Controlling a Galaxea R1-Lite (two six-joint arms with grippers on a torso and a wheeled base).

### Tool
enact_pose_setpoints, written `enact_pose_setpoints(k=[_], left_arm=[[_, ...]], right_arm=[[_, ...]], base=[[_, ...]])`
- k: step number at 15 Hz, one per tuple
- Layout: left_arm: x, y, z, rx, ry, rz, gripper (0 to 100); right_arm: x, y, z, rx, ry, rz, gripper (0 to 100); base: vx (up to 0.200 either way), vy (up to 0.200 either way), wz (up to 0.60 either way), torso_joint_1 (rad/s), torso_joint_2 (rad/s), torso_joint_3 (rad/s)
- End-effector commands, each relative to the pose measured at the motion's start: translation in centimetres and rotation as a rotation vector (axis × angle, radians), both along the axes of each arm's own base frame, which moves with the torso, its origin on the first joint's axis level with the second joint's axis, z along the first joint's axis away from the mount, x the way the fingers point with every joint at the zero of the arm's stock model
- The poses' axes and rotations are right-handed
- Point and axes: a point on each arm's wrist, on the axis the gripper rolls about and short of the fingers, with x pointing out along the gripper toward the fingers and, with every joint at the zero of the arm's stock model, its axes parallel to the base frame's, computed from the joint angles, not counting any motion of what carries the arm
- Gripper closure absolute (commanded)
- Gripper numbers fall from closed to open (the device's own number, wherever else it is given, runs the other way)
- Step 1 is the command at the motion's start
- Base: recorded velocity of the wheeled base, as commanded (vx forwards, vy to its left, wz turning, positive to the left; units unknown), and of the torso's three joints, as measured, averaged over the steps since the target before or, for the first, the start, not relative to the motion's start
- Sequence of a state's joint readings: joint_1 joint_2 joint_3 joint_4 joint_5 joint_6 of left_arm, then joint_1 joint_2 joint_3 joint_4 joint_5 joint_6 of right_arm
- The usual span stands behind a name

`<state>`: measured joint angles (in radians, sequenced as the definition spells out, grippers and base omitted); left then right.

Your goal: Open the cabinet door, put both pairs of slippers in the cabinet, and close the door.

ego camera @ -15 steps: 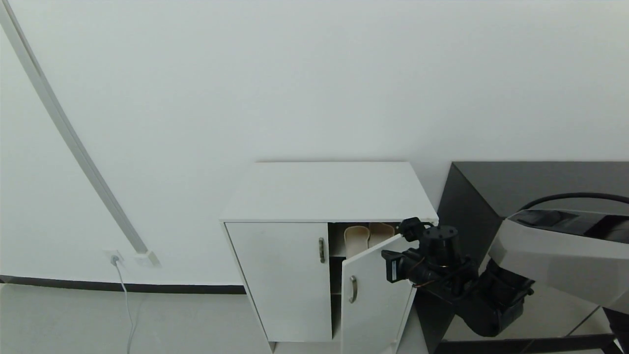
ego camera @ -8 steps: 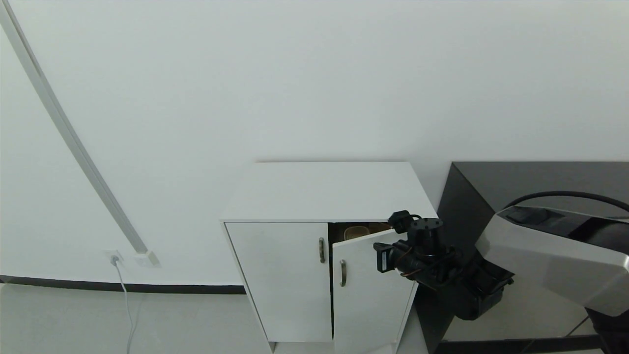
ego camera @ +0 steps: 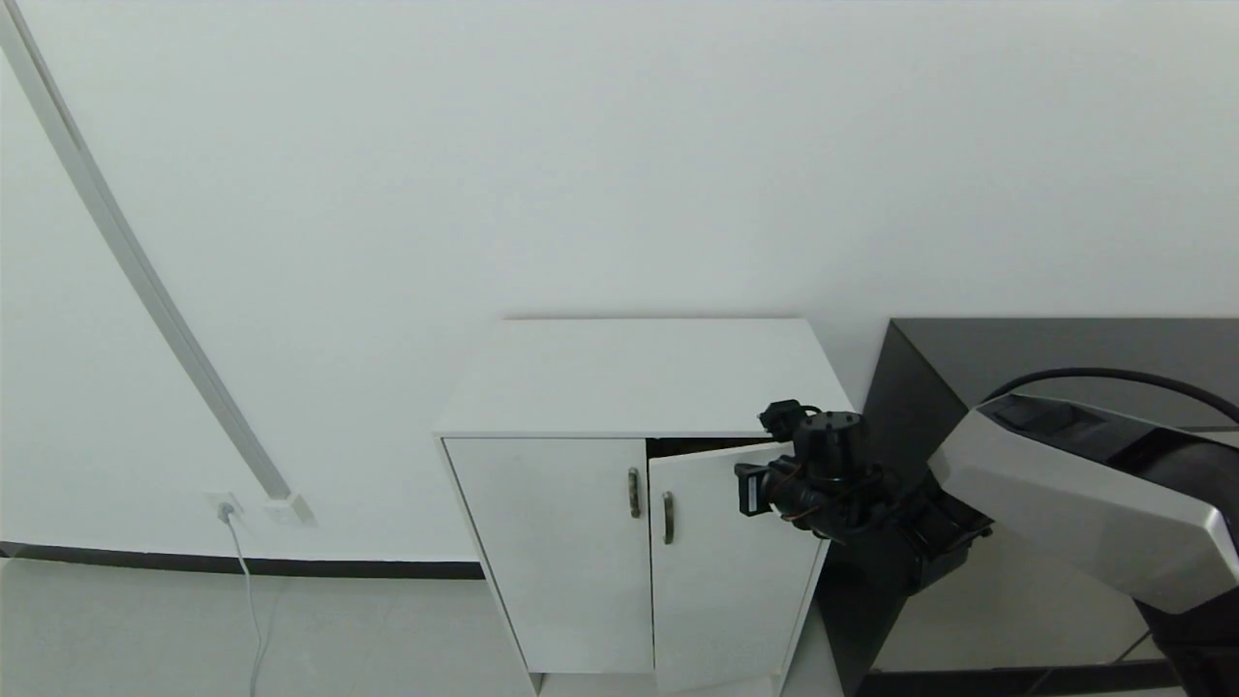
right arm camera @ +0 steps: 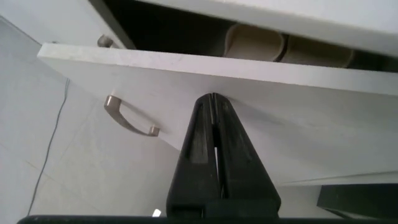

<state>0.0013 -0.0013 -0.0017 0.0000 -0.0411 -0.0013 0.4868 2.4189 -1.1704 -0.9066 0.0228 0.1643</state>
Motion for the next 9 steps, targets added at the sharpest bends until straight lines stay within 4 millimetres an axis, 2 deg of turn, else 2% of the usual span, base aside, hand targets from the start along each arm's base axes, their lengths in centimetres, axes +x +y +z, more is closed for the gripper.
enact_pose_setpoints(k=[1,9], left_arm=[[0.0,0.0,0.0,0.000,0.001,0.000,100],[0.0,0.0,0.0,0.000,0.003,0.000,100]], right_arm=[[0.7,0.0,-0.1,0.002,-0.006,-0.009,100],[2.0,0.0,-0.8,0.000,-0.003,-0.023,100]], base=[[0.000,0.000,0.00,0.000,0.00,0.000],[0.000,0.000,0.00,0.000,0.00,0.000]])
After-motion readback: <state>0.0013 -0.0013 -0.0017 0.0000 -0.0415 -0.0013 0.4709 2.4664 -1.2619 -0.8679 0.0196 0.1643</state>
